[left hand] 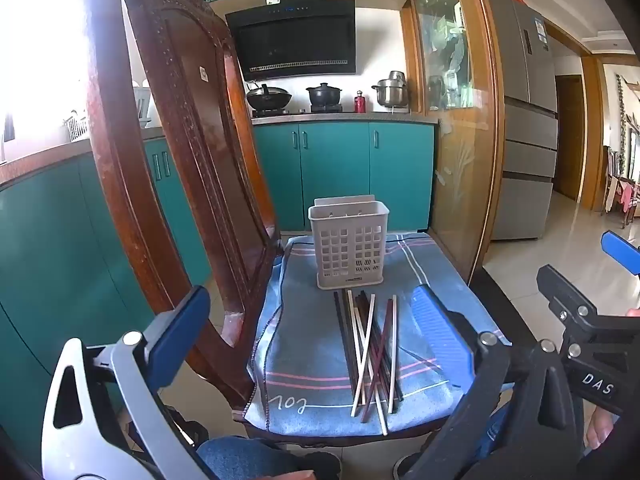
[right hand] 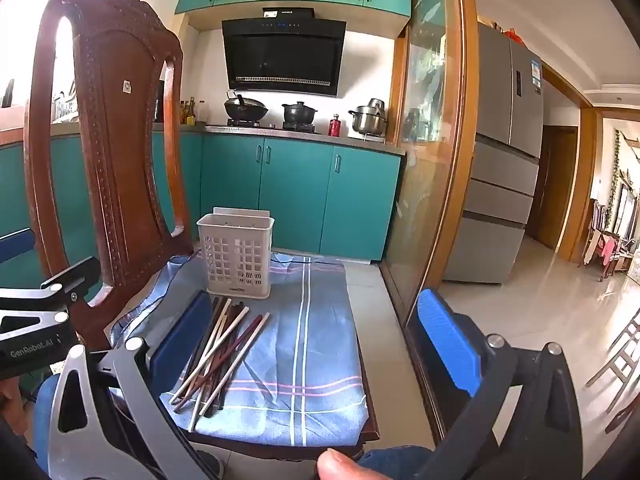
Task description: Organize utensils
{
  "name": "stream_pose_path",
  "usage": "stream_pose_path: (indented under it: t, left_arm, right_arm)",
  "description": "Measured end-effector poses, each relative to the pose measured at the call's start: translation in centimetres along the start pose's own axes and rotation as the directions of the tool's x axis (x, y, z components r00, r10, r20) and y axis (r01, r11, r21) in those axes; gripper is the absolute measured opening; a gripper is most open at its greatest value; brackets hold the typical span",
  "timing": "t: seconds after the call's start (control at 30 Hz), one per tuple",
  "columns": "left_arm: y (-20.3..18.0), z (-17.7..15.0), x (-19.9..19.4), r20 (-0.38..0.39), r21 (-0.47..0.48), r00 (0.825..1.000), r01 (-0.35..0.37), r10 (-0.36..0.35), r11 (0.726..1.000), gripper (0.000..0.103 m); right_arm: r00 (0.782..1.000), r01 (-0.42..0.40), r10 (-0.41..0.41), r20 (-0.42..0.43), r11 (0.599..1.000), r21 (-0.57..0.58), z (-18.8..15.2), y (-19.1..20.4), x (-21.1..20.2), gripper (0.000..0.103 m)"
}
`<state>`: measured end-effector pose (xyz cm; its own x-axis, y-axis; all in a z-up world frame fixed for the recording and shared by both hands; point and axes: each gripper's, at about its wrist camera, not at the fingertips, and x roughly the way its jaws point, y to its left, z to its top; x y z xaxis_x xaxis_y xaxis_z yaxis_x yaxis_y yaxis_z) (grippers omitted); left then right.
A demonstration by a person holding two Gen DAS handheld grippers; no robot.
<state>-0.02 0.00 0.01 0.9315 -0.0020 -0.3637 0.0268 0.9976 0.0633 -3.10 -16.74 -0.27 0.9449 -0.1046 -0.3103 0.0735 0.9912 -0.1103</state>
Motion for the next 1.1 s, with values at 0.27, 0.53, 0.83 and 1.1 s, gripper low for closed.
stream_pose_path:
  t: [0.27, 0.53, 0.83, 1.1]
  left_arm:
    - [-1.0, -0.2, 0.3, -0.009, 0.012, 1.0, 0.002, -0.002, 1.0, 0.1]
    - [0.1, 0.2, -0.2, 0.002, -0.007, 1.0, 0.011, -0.011, 1.0, 0.1]
    - [0.0, 0.3, 0.0, 0.004, 0.003, 1.0, 0.014, -0.014, 1.0, 0.1]
    - [0.1, 0.3, -0.1, 0.009, 0.001, 1.0, 0.015, -0.015, 1.0, 0.1]
  right_arm:
    - [1.0, 0.003, -0.003, 0.007, 1.0, -0.003, 0.9, 0.2, -0.6, 0.1]
    - [1.0, 0.002, -0.002, 0.031, 1.0, -0.014, 0.5, 0.5, -1.0, 0.1]
    - [0.999, -0.003, 0.004, 0.034, 1.0, -0.016, 0.7, 0.7, -1.1, 0.1]
    - [0.999, -0.007, 0.007, 0.04, 1.0, -0.012, 0.8, 0.7, -1.1, 0.1]
